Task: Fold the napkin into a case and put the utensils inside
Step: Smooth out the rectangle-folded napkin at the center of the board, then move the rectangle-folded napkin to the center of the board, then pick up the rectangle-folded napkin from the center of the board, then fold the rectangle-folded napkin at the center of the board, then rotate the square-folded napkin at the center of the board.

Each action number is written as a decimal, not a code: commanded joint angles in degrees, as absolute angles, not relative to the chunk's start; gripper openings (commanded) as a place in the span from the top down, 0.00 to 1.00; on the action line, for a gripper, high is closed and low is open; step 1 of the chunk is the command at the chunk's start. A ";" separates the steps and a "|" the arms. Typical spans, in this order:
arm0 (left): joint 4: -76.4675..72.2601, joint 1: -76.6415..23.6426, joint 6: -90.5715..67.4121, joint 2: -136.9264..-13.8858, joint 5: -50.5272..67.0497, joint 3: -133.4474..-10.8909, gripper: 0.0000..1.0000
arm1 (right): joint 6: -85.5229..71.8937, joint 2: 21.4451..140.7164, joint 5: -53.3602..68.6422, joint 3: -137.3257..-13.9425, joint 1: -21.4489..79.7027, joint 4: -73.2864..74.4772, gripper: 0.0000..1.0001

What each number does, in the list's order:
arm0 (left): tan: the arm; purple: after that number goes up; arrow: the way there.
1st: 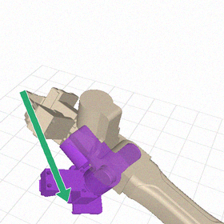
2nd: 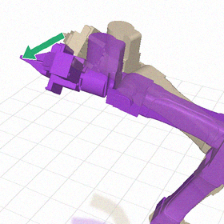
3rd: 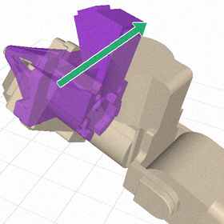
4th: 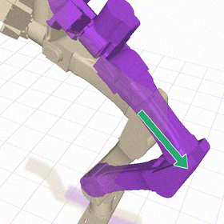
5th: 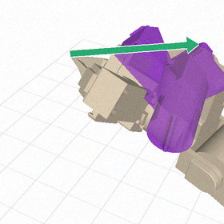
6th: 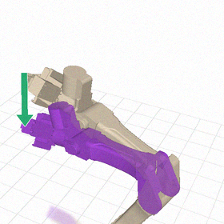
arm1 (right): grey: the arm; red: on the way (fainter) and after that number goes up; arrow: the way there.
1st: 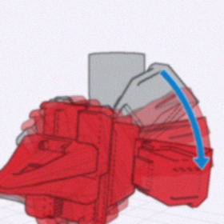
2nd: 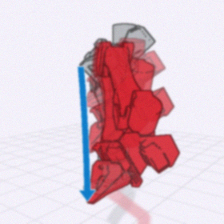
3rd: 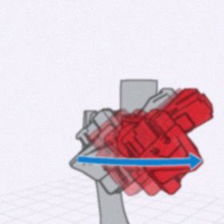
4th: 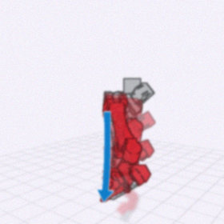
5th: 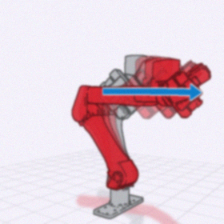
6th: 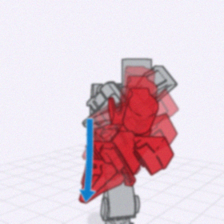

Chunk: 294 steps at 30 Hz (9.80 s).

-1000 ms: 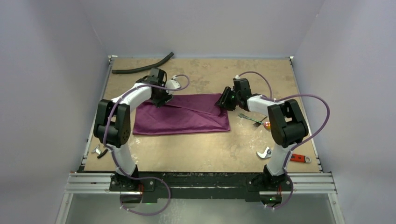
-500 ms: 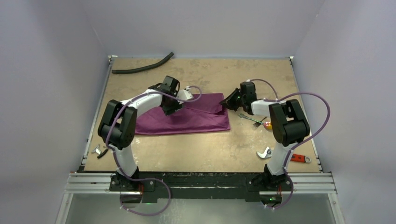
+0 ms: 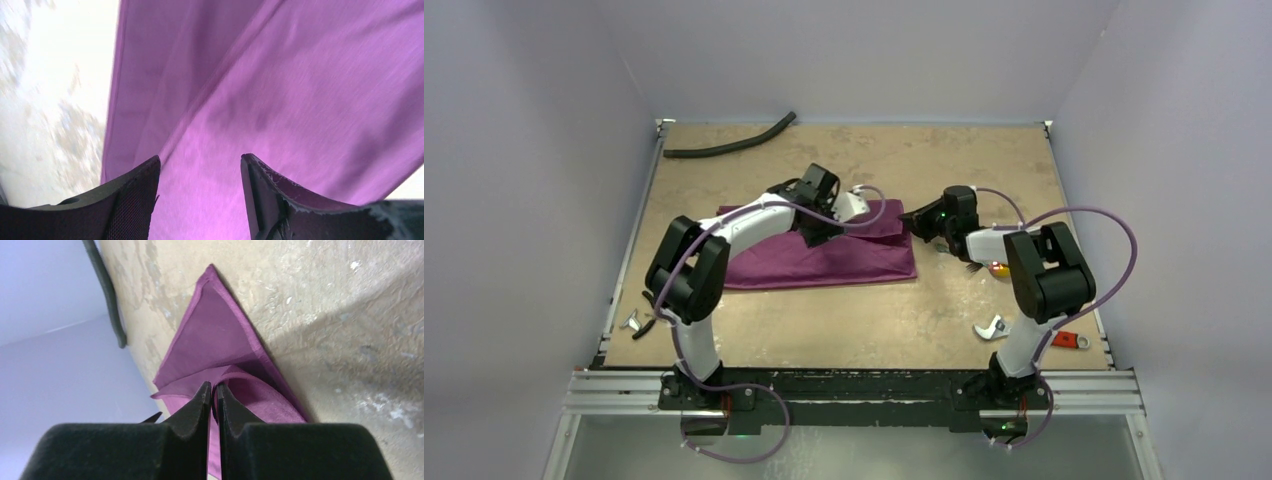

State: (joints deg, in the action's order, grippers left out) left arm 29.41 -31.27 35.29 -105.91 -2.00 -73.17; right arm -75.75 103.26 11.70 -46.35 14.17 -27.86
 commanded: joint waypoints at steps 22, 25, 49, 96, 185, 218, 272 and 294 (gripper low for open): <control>8.90 -45.06 22.79 -120.34 0.32 -86.22 0.40 | -83.72 104.20 10.29 -45.30 14.15 -33.98 0.88; 9.88 -45.12 21.35 -121.99 1.45 -88.02 0.40 | -84.15 104.37 10.45 -44.71 14.17 -34.62 0.88; -2.71 -45.07 18.88 -121.10 -3.82 -85.50 0.80 | -84.06 104.25 12.14 -44.74 14.17 -33.62 0.62; 42.07 -8.08 45.03 -92.22 7.04 -61.09 0.47 | -43.25 85.76 -4.86 -44.14 31.90 1.61 0.45; 31.96 -3.66 32.78 -91.91 14.12 -54.51 0.60 | -36.94 82.17 -9.02 -47.69 11.49 7.48 1.00; 23.89 5.89 23.10 -96.43 23.28 -51.16 0.65 | -30.27 119.34 11.82 -92.10 44.67 10.73 1.00; 26.22 6.32 21.09 -98.22 18.65 -57.57 0.69 | -35.49 132.98 32.49 -105.80 51.83 2.15 0.57; 39.08 -6.65 22.73 -93.97 23.50 -65.02 0.63 | -31.24 133.75 27.22 -109.21 28.25 5.81 0.88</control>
